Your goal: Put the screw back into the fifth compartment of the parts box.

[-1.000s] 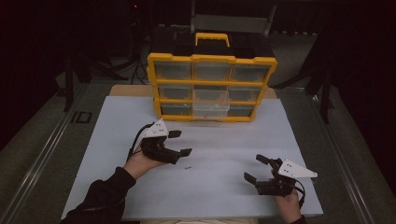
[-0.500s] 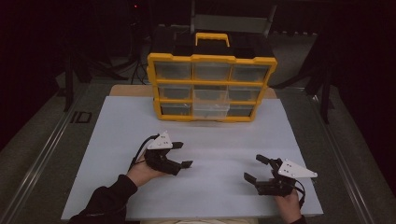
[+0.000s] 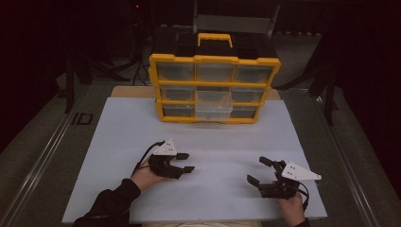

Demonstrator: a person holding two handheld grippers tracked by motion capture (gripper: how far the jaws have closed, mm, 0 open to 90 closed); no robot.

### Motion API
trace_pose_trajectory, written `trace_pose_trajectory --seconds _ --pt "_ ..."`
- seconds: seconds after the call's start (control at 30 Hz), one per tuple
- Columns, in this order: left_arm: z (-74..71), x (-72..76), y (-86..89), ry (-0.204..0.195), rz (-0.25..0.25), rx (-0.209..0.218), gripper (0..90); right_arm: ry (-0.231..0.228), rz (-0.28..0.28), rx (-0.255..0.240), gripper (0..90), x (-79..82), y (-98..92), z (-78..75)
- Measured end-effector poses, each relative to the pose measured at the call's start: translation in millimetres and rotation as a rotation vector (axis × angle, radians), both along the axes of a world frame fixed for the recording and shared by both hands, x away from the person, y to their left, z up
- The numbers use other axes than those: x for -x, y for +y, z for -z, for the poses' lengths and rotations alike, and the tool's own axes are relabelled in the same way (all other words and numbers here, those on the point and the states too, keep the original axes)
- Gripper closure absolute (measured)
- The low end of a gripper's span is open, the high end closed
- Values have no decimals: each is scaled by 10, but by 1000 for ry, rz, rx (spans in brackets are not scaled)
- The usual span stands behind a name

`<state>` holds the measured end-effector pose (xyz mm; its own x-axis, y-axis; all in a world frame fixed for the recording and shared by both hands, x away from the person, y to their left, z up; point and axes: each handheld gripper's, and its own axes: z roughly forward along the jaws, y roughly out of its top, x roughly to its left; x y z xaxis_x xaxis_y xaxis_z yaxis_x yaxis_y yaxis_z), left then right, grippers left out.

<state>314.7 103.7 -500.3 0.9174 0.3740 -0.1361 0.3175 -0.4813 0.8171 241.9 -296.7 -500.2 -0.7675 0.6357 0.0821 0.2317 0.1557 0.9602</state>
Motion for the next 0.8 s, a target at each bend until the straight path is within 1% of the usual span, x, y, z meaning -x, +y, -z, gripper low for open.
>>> trace_pose_trajectory --seconds 0.03,0.1,0.13,0.2,0.27,0.3,0.4,0.43,0.5,0.57,0.6,0.63,0.67,0.73,0.8 --pt "36 -12 -13 11 9 -9 495 0 -1 0 140 0 0 0" --pt "47 -17 -17 11 8 -11 501 0 0 -1 140 0 0 0" --pt "76 -34 -30 17 12 -28 532 1 0 -1 140 -1 -2 1" --pt "90 -41 -36 15 11 -35 551 0 0 -1 140 0 -1 0" --pt "134 -59 -59 23 14 -62 574 -1 0 1 140 2 -1 -1" --pt "151 -67 -68 30 18 -76 601 -1 0 -1 140 2 -2 -1" --pt "182 -72 -84 36 23 -84 623 0 1 -1 140 1 -5 -1" --pt "207 -81 -98 37 27 -98 623 1 1 -2 140 1 -5 0" --pt "230 -97 -114 45 31 -117 652 0 -1 0 140 0 -2 0" --pt "236 -98 -119 46 31 -120 684 0 0 0 140 2 -2 -1" --pt "253 -102 -133 40 33 -142 686 0 1 -1 139 2 -4 -1" --pt "257 -102 -133 40 39 -145 703 -1 1 -1 139 3 -5 -2" --pt "260 -95 -138 26 38 -154 710 -1 2 -1 139 3 -6 -2" --pt "266 -85 -147 23 44 -160 738 -1 3 -1 140 4 -6 -2" --pt "273 -78 -165 14 48 -189 758 -1 2 1 140 2 -5 -1"
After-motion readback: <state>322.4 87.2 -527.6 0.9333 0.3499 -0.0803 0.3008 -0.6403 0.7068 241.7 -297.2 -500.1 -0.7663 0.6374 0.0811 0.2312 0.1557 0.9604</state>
